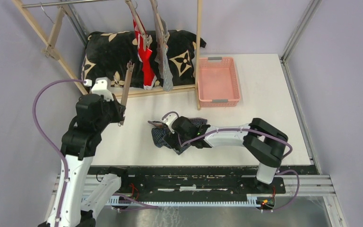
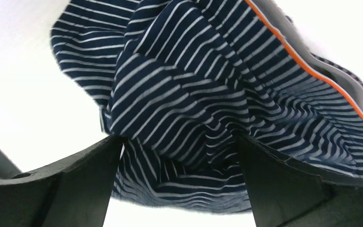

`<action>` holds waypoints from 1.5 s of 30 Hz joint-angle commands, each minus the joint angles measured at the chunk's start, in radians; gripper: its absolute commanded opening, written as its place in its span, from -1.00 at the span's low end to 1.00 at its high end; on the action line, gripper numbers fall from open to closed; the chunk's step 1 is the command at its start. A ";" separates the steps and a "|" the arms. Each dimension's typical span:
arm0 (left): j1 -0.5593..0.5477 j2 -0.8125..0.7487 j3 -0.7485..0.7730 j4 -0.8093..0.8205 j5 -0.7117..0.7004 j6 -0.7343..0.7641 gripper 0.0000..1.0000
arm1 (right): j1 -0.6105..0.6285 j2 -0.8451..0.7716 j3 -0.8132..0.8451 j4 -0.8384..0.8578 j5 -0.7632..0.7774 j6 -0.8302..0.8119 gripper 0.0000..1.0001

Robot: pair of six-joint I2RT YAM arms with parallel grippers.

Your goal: Remove the underwear clipped to the hanger

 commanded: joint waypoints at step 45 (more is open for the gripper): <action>0.317 0.601 0.805 0.163 0.296 0.262 -0.95 | -0.504 -0.315 0.412 -0.071 0.105 -0.198 -0.99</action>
